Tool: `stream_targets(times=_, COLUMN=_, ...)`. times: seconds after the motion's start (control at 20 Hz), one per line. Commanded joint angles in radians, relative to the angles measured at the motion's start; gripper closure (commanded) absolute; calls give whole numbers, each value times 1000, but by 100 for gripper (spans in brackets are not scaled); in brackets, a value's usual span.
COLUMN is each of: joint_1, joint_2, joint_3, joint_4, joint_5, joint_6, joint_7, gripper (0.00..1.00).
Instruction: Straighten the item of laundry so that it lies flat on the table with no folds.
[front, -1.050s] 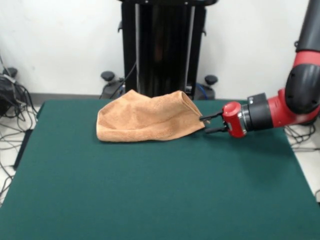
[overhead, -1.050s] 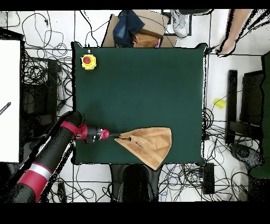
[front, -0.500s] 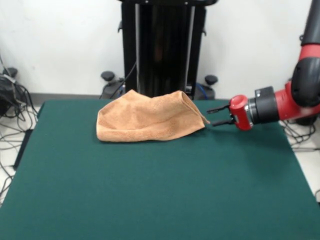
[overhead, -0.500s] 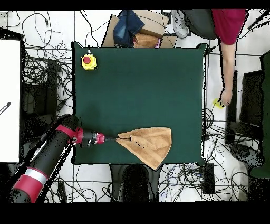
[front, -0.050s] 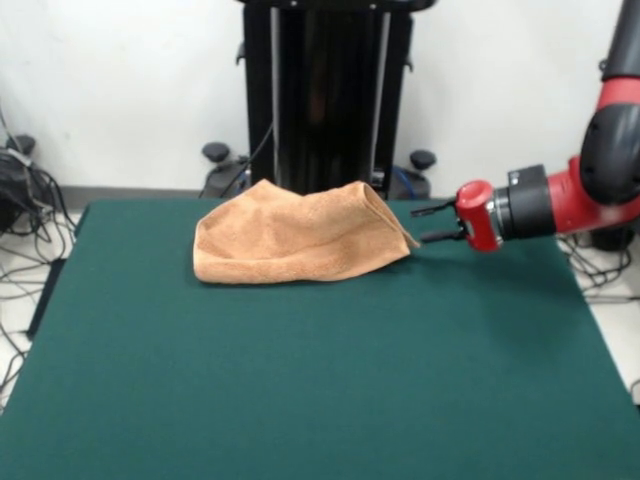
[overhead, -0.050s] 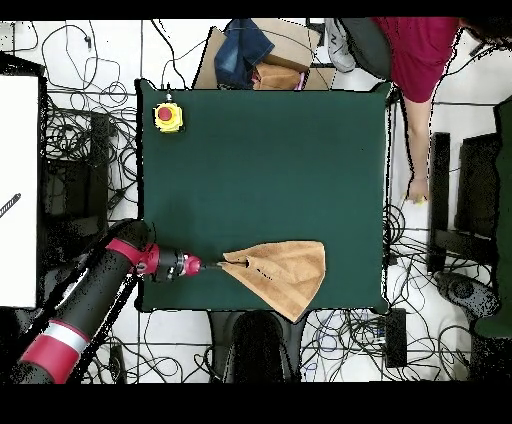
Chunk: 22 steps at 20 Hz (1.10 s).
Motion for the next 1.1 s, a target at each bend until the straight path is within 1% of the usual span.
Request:
stream_targets(times=0.05, joint_1=-16, joint_2=31, joint_3=94, joint_4=37, joint_5=7, joint_6=-45, joint_7=277, gripper=0)
stream_targets(times=0.25, joint_1=-30, joint_2=66, joint_3=80, joint_4=6, joint_5=12, joint_6=-55, joint_7=294, gripper=0)
stream_targets(times=0.6, joint_1=-32, joint_2=90, joint_3=76, joint_4=-10, joint_5=20, joint_6=-84, joint_7=305, gripper=0)
stream_targets(times=0.7, joint_1=-39, joint_2=110, joint_3=58, joint_4=-40, joint_5=22, joint_6=-102, joint_7=316, gripper=0)
stream_targets(times=0.95, joint_1=-64, joint_2=169, joint_3=-1, joint_4=-118, joint_5=31, joint_6=-84, joint_7=356, gripper=0)
stream_targets(times=1.1, joint_1=-58, joint_2=154, joint_3=0, joint_4=-100, joint_5=31, joint_6=-94, joint_7=339, gripper=0)
